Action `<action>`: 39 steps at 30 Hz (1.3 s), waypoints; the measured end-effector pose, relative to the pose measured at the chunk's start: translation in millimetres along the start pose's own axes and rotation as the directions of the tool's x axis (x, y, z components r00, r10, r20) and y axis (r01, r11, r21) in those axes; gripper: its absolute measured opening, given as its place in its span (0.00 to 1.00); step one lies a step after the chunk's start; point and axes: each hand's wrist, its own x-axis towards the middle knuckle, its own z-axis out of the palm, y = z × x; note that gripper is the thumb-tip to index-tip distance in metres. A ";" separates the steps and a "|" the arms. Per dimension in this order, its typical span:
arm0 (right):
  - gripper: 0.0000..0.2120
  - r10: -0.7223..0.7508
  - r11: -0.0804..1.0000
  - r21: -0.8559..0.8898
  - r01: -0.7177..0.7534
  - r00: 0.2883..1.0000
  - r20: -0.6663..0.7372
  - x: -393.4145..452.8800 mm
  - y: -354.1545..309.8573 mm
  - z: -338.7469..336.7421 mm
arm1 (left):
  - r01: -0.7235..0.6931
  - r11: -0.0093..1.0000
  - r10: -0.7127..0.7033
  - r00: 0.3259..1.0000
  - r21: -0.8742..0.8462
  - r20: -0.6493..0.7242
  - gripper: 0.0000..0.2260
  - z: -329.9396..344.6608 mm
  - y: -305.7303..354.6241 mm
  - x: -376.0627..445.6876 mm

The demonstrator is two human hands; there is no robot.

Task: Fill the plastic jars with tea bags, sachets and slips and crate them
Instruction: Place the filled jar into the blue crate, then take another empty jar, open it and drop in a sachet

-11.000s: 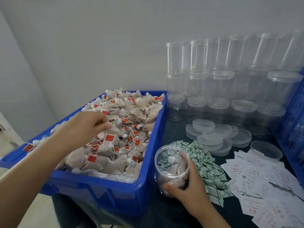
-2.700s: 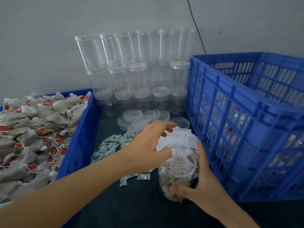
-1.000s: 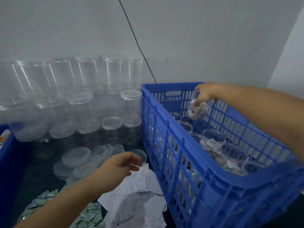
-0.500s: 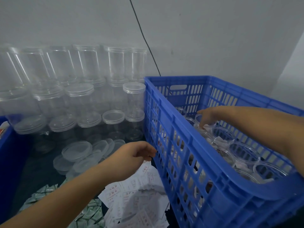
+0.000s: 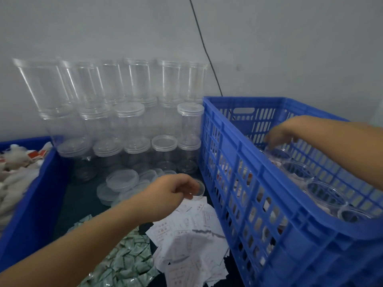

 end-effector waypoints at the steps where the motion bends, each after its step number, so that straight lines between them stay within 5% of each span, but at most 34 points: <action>1: 0.21 -0.015 1.000 0.000 0.015 0.998 -0.057 -6.4 -6.1 -9.7 | 0.016 1.000 -0.016 1.000 -0.004 -0.019 0.23 -5.4 -0.3 -5.5; 6: 0.17 -0.081 0.996 -0.005 0.086 0.917 -0.391 -43.2 -37.0 -73.3 | 0.049 0.999 -0.048 0.994 0.017 -0.099 0.22 -28.8 1.5 -31.7; 12: 0.18 -0.198 0.956 0.018 0.293 0.689 -0.697 -59.9 -95.2 -138.4 | 0.089 0.996 -0.085 0.986 0.021 -0.146 0.20 -47.0 -8.9 -62.2; 19: 0.35 -0.234 0.904 0.168 0.392 0.784 -0.575 -13.4 -168.7 -122.9 | 0.205 0.976 -0.215 0.959 -0.074 -0.182 0.19 -66.2 -49.8 -88.9; 23: 0.46 -0.090 0.972 0.136 0.190 0.843 -0.530 8.4 -184.9 -111.3 | 0.235 0.966 -0.252 0.948 -0.109 -0.193 0.19 -71.4 -64.9 -97.1; 39: 0.42 -0.066 0.978 0.130 0.162 0.835 -0.546 17.6 -198.2 -97.9 | 0.236 0.970 -0.244 0.954 -0.067 -0.176 0.17 -64.1 -60.9 -98.3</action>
